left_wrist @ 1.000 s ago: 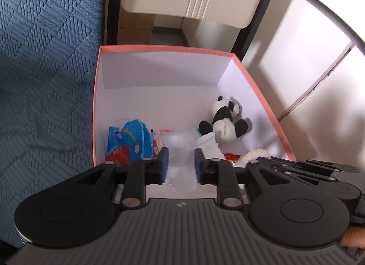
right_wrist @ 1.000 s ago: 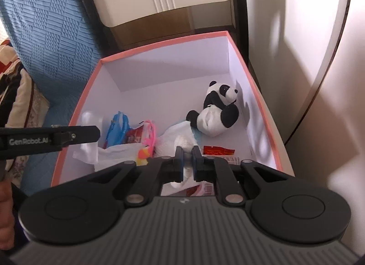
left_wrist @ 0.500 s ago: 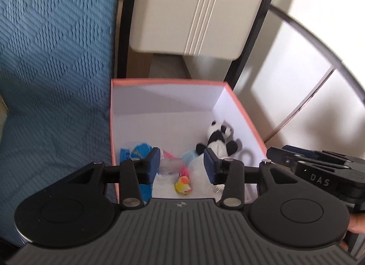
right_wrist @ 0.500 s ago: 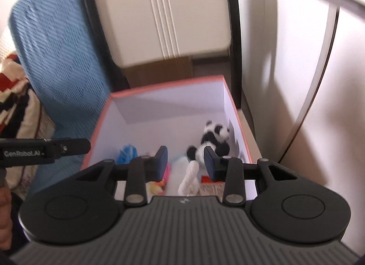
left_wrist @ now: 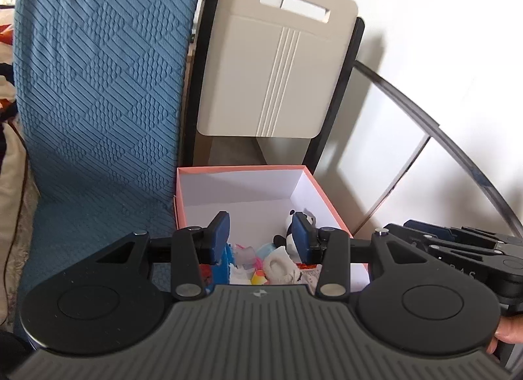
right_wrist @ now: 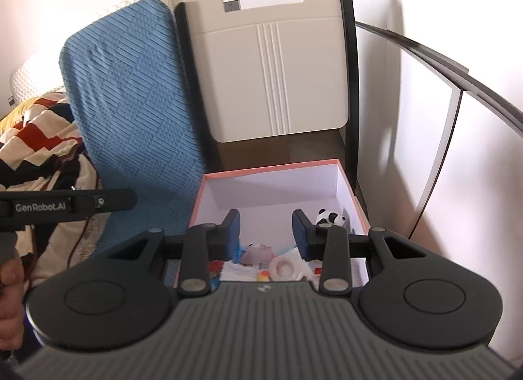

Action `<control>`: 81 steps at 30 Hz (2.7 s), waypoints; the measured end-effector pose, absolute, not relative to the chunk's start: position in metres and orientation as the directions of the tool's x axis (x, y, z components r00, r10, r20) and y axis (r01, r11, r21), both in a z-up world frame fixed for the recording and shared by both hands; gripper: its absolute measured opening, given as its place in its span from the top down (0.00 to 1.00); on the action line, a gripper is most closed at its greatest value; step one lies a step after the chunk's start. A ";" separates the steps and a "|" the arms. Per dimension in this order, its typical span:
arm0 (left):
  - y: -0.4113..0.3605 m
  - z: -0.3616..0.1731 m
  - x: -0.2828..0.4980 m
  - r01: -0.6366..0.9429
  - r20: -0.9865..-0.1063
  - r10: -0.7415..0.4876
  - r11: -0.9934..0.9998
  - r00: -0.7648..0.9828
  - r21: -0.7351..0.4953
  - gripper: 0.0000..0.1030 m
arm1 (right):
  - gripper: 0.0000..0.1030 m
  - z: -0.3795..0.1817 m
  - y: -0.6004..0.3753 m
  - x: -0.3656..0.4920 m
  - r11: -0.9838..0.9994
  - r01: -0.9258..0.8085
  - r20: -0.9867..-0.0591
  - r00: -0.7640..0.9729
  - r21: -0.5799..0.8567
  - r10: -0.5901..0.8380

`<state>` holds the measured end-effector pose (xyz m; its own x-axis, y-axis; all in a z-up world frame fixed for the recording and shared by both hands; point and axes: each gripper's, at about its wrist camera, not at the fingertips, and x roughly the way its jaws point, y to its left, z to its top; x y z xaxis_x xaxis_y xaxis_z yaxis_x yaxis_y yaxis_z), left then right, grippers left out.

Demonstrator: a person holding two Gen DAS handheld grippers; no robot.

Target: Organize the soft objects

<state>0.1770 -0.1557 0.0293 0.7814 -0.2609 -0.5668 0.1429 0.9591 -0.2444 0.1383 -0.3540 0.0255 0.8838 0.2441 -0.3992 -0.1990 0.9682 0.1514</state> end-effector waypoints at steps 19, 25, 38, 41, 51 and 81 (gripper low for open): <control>-0.114 0.030 0.081 0.201 -0.526 -0.276 0.960 0.804 -0.195 0.53 | 0.63 0.013 -0.306 0.036 0.976 -0.155 -0.392 0.897 0.153 0.204; -0.106 0.016 0.062 0.180 -0.542 -0.256 0.965 0.800 -0.191 0.53 | 0.63 0.000 -0.300 0.022 0.978 -0.147 -0.408 0.891 0.150 0.197; -0.092 0.008 0.040 0.137 -0.552 -0.215 0.974 0.806 -0.180 0.24 | 0.43 -0.016 -0.293 0.004 0.985 -0.119 -0.426 0.890 0.124 0.161; -0.092 0.007 0.039 0.141 -0.549 -0.217 0.974 0.807 -0.179 0.15 | 0.16 -0.018 -0.296 0.003 0.988 -0.095 -0.423 0.896 0.118 0.137; -0.092 0.005 0.041 0.121 -0.563 -0.198 0.978 0.802 -0.172 0.00 | 0.00 -0.025 -0.305 0.007 0.985 -0.063 -0.451 0.883 0.160 0.130; -0.070 0.011 0.051 0.060 -0.579 -0.174 0.976 0.797 -0.211 0.00 | 0.00 -0.014 -0.295 0.020 0.989 -0.066 -0.446 0.887 0.134 0.120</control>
